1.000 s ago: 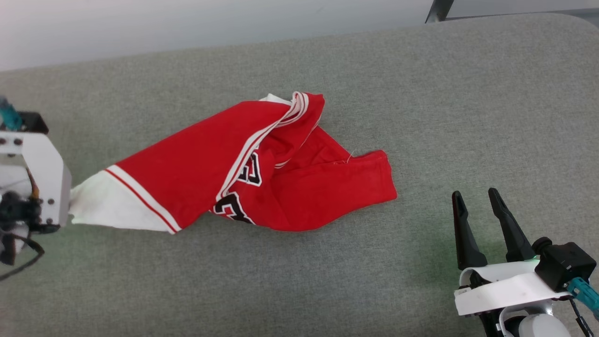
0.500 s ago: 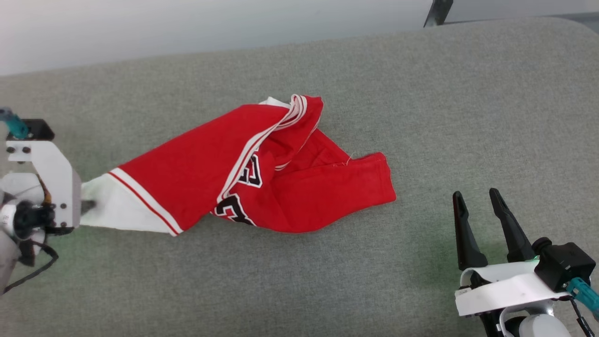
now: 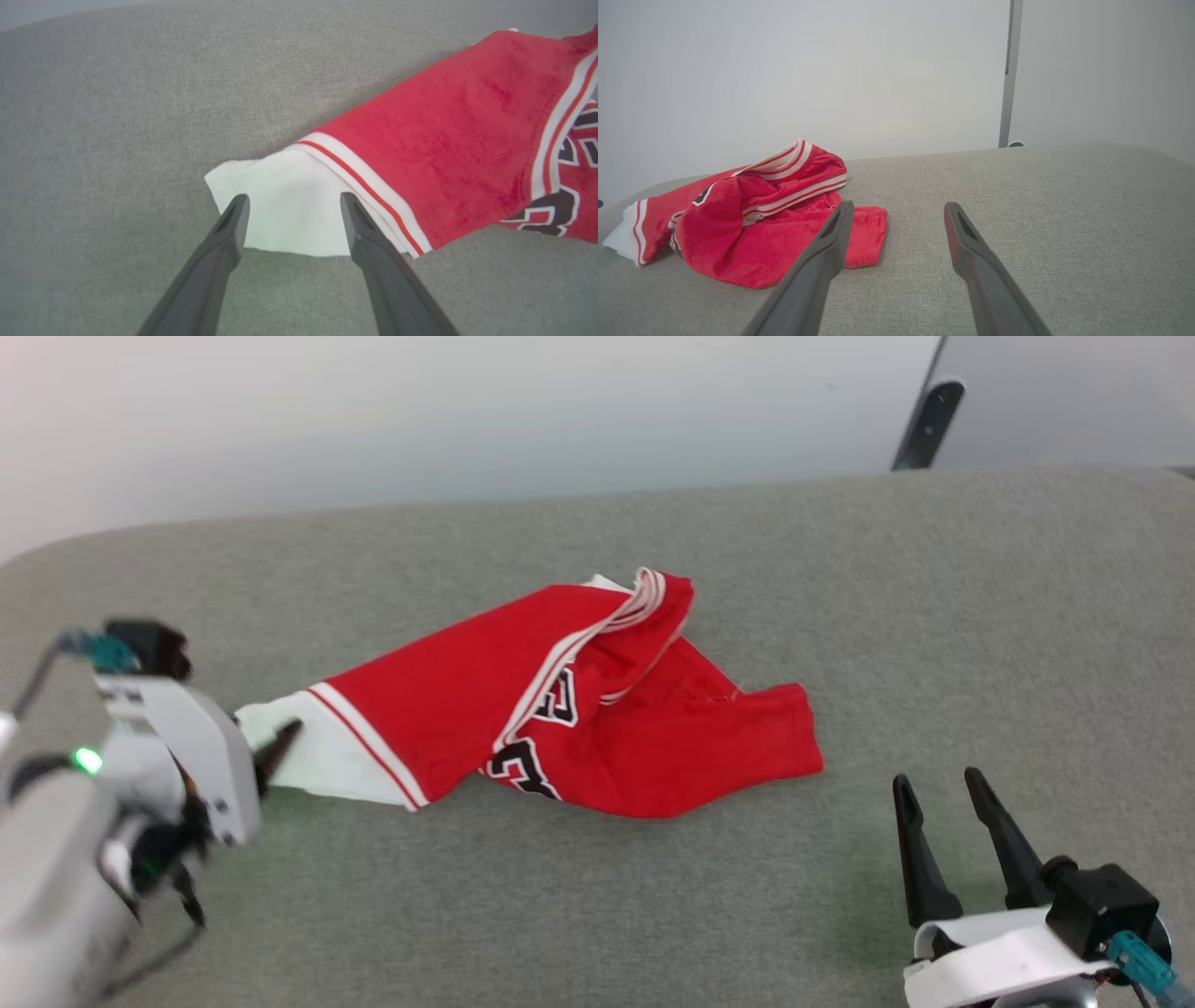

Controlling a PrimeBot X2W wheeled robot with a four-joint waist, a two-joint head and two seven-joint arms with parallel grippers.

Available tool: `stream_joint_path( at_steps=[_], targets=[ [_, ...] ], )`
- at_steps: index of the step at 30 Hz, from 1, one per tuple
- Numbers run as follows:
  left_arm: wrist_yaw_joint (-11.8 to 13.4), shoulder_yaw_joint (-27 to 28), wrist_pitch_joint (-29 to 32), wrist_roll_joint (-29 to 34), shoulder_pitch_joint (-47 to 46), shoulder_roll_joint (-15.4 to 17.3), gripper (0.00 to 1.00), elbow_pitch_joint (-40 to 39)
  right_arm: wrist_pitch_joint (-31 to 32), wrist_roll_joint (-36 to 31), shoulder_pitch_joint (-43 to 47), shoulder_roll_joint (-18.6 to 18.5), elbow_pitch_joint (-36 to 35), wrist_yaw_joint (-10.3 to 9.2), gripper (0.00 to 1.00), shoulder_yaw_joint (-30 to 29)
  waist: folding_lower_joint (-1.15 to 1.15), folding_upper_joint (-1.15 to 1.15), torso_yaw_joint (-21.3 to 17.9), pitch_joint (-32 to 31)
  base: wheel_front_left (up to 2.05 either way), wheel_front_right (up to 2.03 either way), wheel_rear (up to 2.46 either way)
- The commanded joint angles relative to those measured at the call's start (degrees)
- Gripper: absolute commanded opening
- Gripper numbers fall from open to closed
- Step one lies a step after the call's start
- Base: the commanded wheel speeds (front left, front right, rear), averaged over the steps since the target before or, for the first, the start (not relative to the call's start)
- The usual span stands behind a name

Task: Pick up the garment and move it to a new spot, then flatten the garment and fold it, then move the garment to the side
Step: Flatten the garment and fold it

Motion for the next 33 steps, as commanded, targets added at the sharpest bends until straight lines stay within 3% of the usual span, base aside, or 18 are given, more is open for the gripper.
stream_joint_path(
  at_steps=[1, 20, 28, 33],
  targets=[
    [0.8, 0.3, -1.8, -0.5, 2.6, -0.4, 1.00, -1.3, 0.0, -0.5, 1.1, 0.1, 0.0, -0.07, 1.00, -0.1, 0.00, 0.00, 2.4, -2.3, 0.00, 0.00, 0.00],
    [9.1, 4.2, -32.6, 0.0, 31.3, -6.2, 1.00, -22.0, 4.3, -2.2, 7.0, -0.7, -4.5, -0.08, 1.00, -4.4, 0.00, 0.00, 6.6, -4.6, 0.00, 0.00, 0.00],
    [13.4, 9.5, -36.2, 8.1, 39.1, -8.9, 1.00, -27.9, 5.5, -2.4, 9.0, -1.1, -6.0, -0.08, 1.00, -6.7, 0.00, 0.00, 8.2, -5.6, 0.00, 0.00, 0.00],
    [12.7, 14.4, -36.1, 16.7, 43.1, -13.8, 1.00, -30.9, 11.1, -2.8, 4.8, -3.6, -4.8, -0.08, 1.00, -5.5, 0.00, 0.00, 10.5, -5.7, 0.00, 0.00, 0.00]
  ],
)
